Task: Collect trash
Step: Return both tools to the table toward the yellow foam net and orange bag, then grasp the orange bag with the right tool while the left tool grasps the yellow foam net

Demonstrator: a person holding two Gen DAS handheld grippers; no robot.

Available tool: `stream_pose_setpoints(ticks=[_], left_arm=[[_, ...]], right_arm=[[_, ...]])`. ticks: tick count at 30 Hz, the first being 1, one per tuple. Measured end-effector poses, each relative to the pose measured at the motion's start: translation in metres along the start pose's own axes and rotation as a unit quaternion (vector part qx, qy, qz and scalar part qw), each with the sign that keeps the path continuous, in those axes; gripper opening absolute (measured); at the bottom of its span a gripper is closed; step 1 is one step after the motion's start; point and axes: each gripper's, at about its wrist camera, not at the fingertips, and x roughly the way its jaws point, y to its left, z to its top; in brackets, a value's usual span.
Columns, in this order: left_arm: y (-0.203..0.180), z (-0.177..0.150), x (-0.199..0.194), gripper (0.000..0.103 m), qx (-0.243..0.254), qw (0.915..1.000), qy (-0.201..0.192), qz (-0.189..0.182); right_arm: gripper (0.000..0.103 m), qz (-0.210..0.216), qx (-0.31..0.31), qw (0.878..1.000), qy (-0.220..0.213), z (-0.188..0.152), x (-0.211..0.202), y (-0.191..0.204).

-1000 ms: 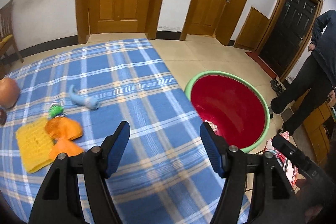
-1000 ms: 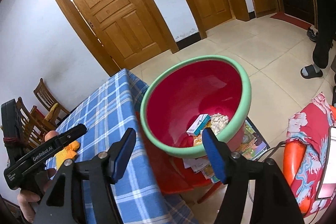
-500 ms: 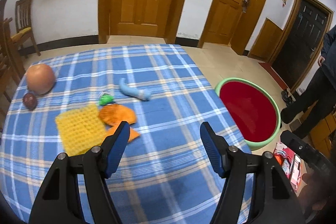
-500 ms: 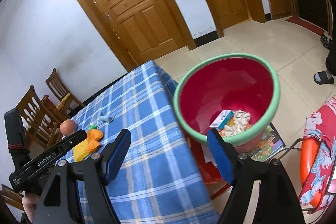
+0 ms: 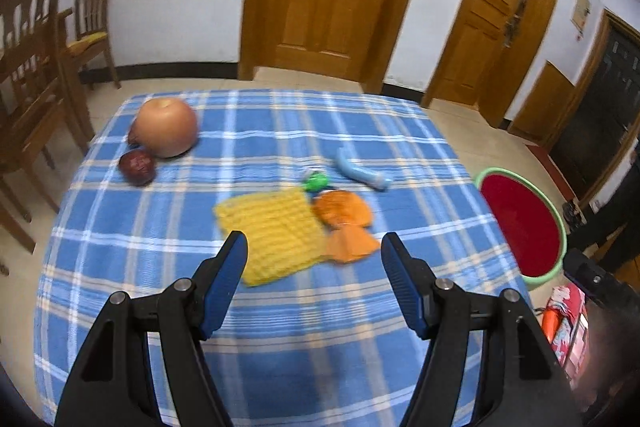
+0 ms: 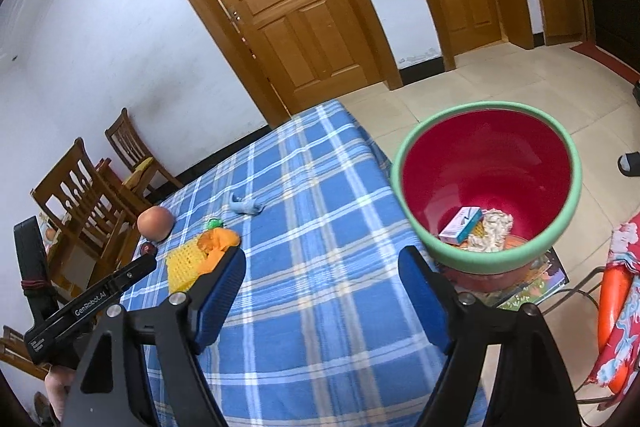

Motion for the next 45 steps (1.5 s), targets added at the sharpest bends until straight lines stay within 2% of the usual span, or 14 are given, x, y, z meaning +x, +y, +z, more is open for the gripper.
stream_pose_setpoints(ticks=[13, 19, 23, 27, 30, 35, 41, 45], left_arm=[[0.048, -0.001, 0.054, 0.069, -0.046, 0.9973, 0.048, 0.031], [0.049, -0.005, 0.072, 0.069, -0.067, 0.9949, 0.074, -0.011], [0.042, -0.007, 0.075, 0.053, -0.06, 0.9956, 0.069, -0.022], [0.041, -0.007, 0.077, 0.028, -0.063, 0.9949, 0.066, -0.043], [0.044, -0.008, 0.076, 0.013, -0.072, 0.9935, 0.063, -0.062], [0.057, -0.008, 0.062, 0.011, -0.099, 0.9905, 0.047, -0.083], [0.067, -0.005, 0.033, 0.011, -0.097, 0.9929, 0.008, -0.068], [0.069, -0.005, 0.016, 0.011, -0.081, 0.9956, -0.016, -0.045]], right_arm=[[0.082, 0.007, -0.037, 0.999, 0.036, -0.008, 0.039, 0.042], [0.082, 0.003, -0.044, 0.998, 0.049, -0.009, 0.055, 0.049], [0.082, 0.004, -0.051, 0.997, 0.057, -0.008, 0.066, 0.057], [0.082, 0.006, -0.064, 0.996, 0.063, -0.007, 0.076, 0.067], [0.082, 0.009, -0.07, 0.995, 0.067, -0.008, 0.082, 0.074], [0.082, 0.009, -0.081, 0.994, 0.079, -0.011, 0.096, 0.082], [0.075, 0.017, -0.097, 0.99, 0.102, -0.015, 0.115, 0.095], [0.07, 0.023, -0.115, 0.986, 0.115, -0.019, 0.127, 0.109]])
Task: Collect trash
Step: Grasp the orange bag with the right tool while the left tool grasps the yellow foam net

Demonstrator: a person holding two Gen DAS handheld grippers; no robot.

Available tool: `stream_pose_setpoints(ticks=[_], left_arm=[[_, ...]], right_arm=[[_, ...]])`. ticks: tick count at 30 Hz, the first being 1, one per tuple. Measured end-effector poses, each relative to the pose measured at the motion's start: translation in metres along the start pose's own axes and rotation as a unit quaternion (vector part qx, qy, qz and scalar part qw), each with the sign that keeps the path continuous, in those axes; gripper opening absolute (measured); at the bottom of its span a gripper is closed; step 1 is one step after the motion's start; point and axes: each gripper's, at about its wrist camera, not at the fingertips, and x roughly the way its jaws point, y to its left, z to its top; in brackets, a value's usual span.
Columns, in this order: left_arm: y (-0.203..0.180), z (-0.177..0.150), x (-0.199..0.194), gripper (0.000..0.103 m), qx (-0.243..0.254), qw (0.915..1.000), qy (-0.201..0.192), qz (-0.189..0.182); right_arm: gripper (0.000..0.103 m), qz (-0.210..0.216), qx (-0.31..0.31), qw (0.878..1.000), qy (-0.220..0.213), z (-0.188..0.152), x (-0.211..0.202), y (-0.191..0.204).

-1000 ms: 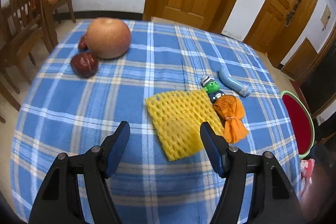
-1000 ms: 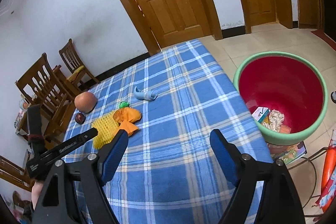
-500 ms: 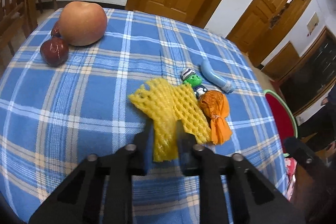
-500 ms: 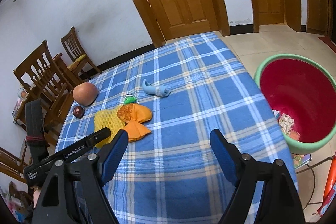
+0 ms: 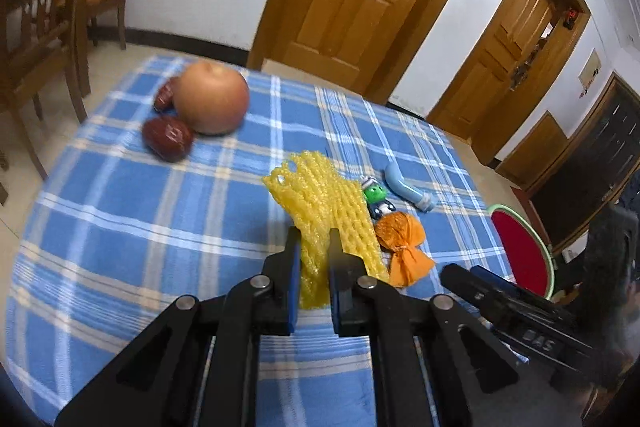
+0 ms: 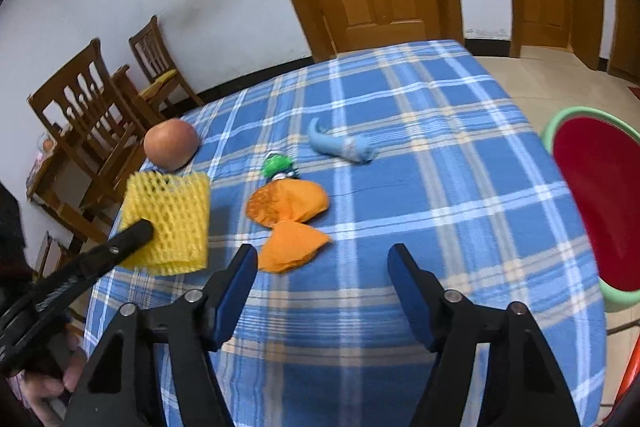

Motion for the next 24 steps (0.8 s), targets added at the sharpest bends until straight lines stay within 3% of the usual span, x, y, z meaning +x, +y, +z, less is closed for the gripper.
stream_pose_setpoints(ticks=[9, 12, 13, 14, 16, 24], left_arm=[[0.011, -0.003, -0.007, 0.011, -0.005, 0.9999, -0.001, 0.011], [0.012, -0.005, -0.009, 0.011, -0.005, 0.9999, 0.001, 0.011], [0.012, -0.007, -0.01, 0.011, -0.004, 0.9999, 0.0, 0.011], [0.011, -0.007, -0.011, 0.011, -0.002, 0.9999, 0.0, 0.011], [0.009, -0.008, -0.014, 0.011, 0.001, 0.9999, -0.002, 0.011], [-0.001, -0.011, -0.024, 0.011, 0.01, 0.9999, -0.006, 0.01]], right_arm=[[0.054, -0.02, -0.036, 0.999, 0.023, 0.0, 0.029, 0.025], [0.04, -0.033, -0.048, 0.998, 0.026, -0.002, 0.034, 0.029], [0.026, -0.033, -0.052, 0.998, 0.028, -0.003, 0.033, 0.03], [0.02, -0.021, -0.048, 0.998, 0.034, -0.004, 0.033, 0.03], [0.013, -0.016, -0.046, 0.998, 0.033, -0.006, 0.031, 0.029], [0.007, 0.006, -0.042, 0.999, 0.0, -0.014, 0.004, 0.025]])
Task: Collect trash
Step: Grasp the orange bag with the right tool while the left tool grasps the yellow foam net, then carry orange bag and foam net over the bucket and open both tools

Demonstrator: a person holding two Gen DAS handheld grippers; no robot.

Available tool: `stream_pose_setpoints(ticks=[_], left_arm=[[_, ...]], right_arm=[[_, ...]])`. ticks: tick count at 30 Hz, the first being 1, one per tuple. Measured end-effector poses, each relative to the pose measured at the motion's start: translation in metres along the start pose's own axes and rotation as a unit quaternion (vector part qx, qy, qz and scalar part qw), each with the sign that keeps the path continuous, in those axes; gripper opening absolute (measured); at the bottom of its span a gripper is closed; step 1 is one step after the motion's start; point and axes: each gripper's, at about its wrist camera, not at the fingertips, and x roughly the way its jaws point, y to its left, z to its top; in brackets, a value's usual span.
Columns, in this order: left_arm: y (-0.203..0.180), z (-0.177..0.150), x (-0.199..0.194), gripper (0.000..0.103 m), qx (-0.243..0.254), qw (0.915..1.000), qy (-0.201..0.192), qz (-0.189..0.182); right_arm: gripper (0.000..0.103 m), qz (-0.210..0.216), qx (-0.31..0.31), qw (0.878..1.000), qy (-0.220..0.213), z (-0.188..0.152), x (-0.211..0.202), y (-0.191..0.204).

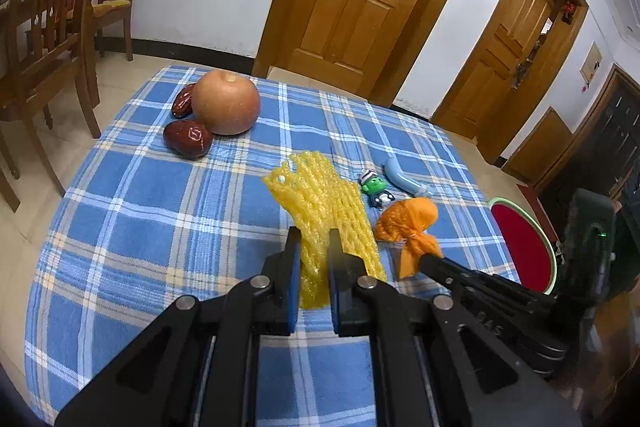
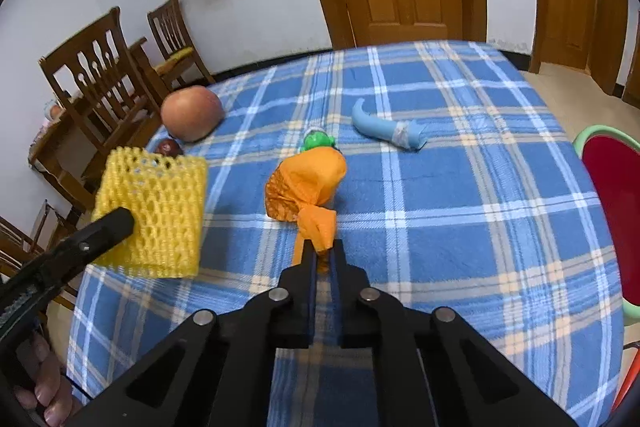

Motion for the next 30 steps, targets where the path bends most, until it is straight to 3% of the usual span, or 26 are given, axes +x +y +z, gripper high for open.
stream_pose_setpoints(ticks=[10, 20, 30], left_arm=[[-0.028, -0.002, -0.016, 0.011, 0.022, 0.9995, -0.005, -0.023], [-0.071, -0.002, -0.015, 0.011, 0.048, 0.9968, 0.008, -0.063], [-0.125, 0.002, 0.001, 0.011, 0.083, 0.9919, 0.027, -0.092]], right_arm=[[0.007, 0.011, 0.038, 0.998, -0.047, -0.009, -0.048, -0.02], [0.007, -0.013, 0.061, 0.993, -0.096, -0.018, -0.1, -0.054], [0.007, -0.04, 0.098, 0.986, -0.132, -0.027, -0.139, -0.112]])
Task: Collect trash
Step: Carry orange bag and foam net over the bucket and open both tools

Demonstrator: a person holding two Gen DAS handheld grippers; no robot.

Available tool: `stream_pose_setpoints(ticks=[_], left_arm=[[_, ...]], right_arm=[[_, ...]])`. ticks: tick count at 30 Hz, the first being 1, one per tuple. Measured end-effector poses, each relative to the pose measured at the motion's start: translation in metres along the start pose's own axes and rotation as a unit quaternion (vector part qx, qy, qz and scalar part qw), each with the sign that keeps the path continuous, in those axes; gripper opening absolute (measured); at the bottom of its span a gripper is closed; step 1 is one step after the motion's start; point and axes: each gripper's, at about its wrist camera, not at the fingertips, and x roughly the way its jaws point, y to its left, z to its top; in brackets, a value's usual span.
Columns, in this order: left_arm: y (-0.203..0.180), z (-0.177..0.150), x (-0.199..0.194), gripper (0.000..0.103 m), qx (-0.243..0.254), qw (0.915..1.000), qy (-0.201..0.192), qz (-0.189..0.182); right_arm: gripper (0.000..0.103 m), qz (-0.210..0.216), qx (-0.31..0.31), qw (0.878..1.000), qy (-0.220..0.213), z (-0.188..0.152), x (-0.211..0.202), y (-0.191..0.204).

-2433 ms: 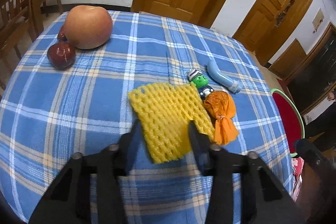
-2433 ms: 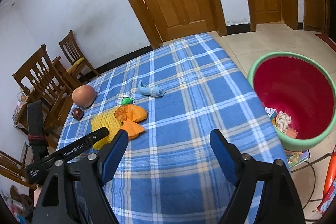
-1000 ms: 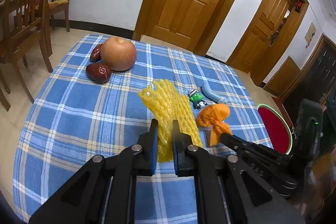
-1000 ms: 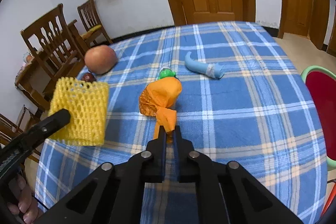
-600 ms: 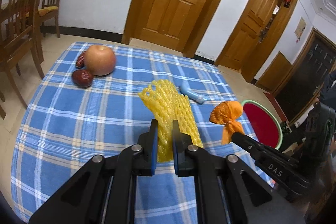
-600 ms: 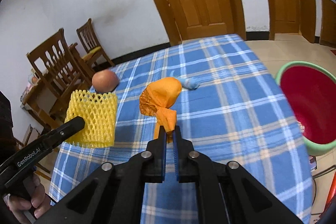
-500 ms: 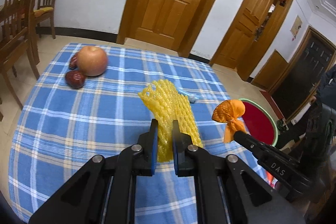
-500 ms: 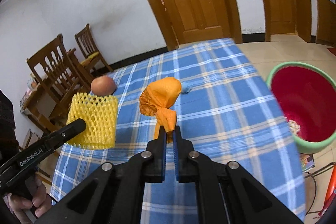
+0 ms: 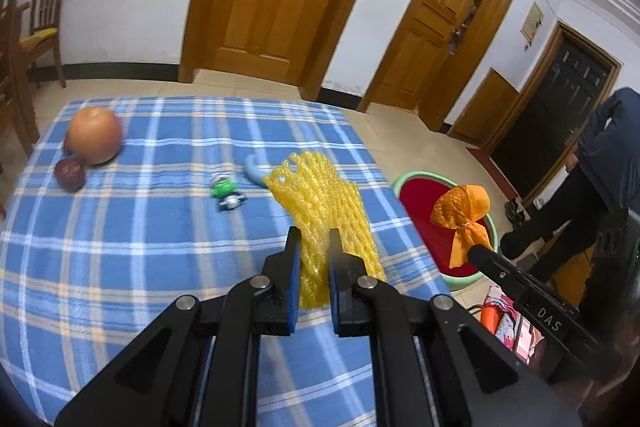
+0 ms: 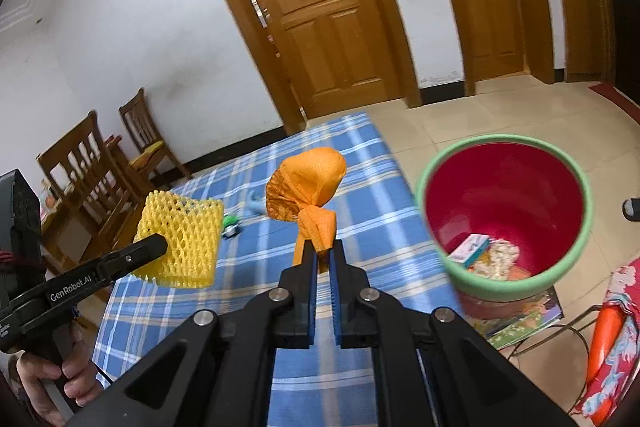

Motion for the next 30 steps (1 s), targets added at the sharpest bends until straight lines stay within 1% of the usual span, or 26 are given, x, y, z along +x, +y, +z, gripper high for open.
stream_pose_setpoints(ticks=[8, 14, 21, 26, 30], left_arm=[[-0.053, 0.009, 0.038, 0.011, 0.049, 0.9982, 0.023, -0.026], [-0.085, 0.011, 0.069, 0.011, 0.078, 0.9956, 0.042, -0.031], [-0.116, 0.014, 0.101, 0.011, 0.102, 0.9926, 0.053, -0.038], [-0.135, 0.013, 0.121, 0.011, 0.117, 0.9906, 0.057, -0.043], [-0.151, 0.01, 0.139, 0.011, 0.129, 0.9888, 0.06, -0.046]], right_arm=[[0.007, -0.033, 0.046, 0.998, -0.014, 0.005, -0.008, -0.057], [0.007, -0.055, 0.083, 0.995, -0.012, 0.0, -0.006, -0.094], [0.008, -0.079, 0.112, 0.99, -0.011, -0.002, -0.003, -0.128], [0.012, -0.093, 0.126, 0.988, -0.005, -0.001, 0.003, -0.148], [0.013, -0.102, 0.14, 0.985, -0.003, -0.002, 0.007, -0.159]])
